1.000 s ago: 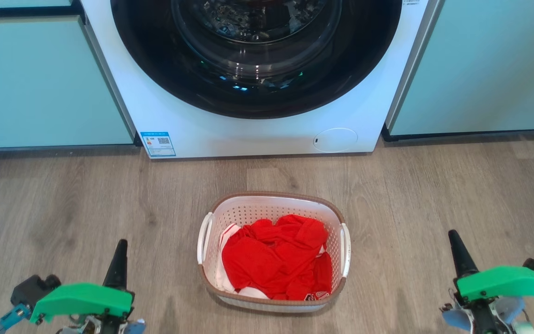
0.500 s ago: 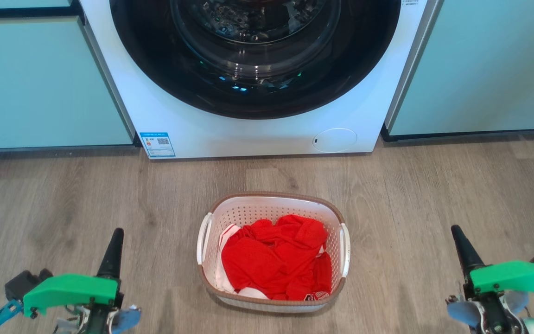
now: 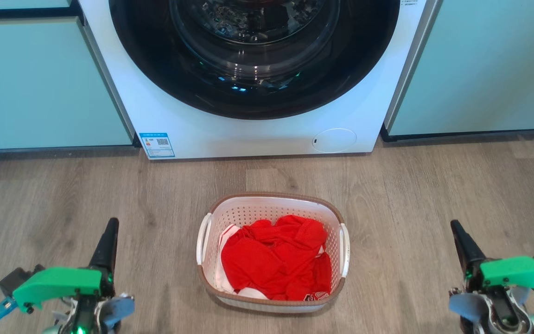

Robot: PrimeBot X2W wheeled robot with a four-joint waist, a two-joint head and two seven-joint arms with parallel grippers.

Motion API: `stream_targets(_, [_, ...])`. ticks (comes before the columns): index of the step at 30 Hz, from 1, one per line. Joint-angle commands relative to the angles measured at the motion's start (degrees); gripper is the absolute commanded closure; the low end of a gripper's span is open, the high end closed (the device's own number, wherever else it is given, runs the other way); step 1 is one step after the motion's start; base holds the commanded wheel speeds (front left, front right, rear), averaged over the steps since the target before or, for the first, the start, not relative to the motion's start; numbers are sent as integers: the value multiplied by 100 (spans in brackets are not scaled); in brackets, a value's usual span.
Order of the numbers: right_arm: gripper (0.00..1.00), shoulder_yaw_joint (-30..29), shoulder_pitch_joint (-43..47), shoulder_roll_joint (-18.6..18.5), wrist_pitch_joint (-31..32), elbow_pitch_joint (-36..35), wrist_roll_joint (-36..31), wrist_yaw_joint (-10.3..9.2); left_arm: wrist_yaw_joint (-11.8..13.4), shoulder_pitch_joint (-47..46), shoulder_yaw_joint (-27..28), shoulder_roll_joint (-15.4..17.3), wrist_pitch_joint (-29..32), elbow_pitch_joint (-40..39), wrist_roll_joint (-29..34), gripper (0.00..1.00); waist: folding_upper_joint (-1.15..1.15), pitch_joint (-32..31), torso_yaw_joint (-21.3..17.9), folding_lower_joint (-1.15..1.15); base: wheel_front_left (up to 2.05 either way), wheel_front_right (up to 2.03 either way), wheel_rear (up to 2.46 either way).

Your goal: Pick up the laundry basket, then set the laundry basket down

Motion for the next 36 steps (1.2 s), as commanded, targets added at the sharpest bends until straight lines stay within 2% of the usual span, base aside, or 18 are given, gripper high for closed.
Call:
stream_targets(1, [100,56,-336,-88,55,-175,165,13,-76,-340,228,82,57,-142,-164,100,0,0,-1,0,0,0,0])
stream_targets(13, [100,-36,-435,-87,255,-133,901,14,-188,-500,379,71,258,-70,-928,100,0,-6,-13,0,0,0,0])
stream_targets(36, [100,-83,-439,-54,292,-129,861,14,-188,-503,426,37,296,-68,-888,100,0,-6,-13,0,0,0,0])
